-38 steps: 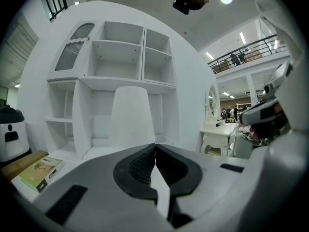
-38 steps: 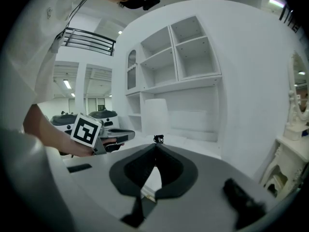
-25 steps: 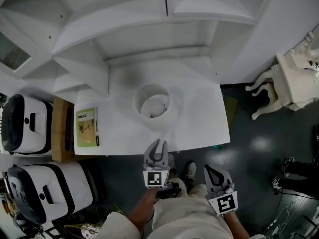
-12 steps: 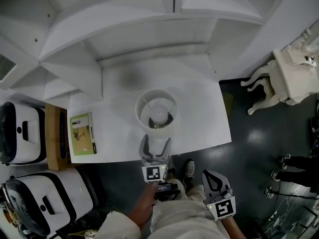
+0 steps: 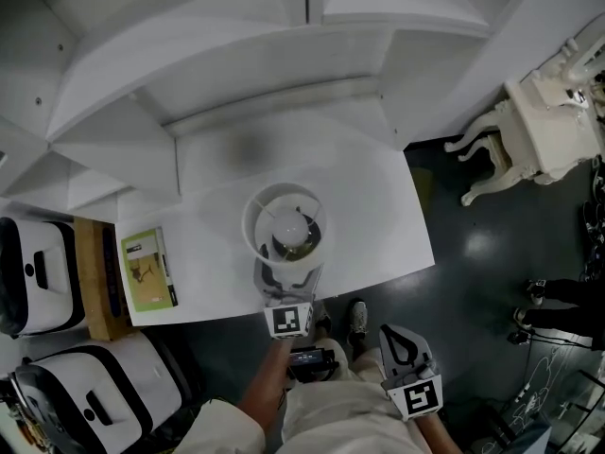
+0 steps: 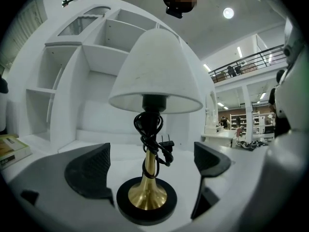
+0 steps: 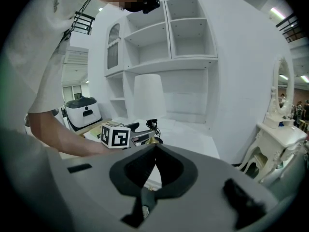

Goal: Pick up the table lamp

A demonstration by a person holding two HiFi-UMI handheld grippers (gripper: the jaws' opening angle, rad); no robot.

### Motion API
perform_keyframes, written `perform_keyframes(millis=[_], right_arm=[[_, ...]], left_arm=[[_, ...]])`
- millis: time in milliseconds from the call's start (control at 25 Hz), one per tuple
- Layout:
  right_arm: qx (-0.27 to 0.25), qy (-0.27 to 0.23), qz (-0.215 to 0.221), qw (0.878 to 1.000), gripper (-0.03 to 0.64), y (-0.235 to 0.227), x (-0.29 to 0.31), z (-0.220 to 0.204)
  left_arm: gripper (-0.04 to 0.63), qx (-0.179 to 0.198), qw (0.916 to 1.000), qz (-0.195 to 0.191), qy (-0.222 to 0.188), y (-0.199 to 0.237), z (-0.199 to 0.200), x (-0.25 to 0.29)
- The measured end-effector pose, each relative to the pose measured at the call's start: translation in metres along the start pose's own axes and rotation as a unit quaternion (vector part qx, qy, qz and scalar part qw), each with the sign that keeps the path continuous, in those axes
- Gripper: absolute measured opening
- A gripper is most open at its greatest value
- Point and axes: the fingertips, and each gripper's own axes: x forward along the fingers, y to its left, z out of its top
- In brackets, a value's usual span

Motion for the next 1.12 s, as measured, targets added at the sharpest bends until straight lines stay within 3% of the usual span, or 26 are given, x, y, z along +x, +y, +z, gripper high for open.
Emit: perform_keyframes(millis=[480, 1000, 1120], right_arm=[[0.012, 0.002, -0.021, 1.000, 0.012, -0.009, 0.007, 0.000], [0.015, 0.019, -0.033, 0.999, 0.012, -0.013, 0.000, -0.010], [0.019, 0.018, -0.035, 0.999, 0.012, -0.014, 0.000, -0.010]], left_arm=[[0.517, 0.021, 0.9992, -0.030, -0.014, -0.004, 0.014, 0.043], [0.514, 0.015, 0.9973, -0.038, -0.061, -0.005, 0.038, 0.061], [0.512, 0.018, 0.9978, -0.036, -0.053, -0.003, 0.035, 0.062]])
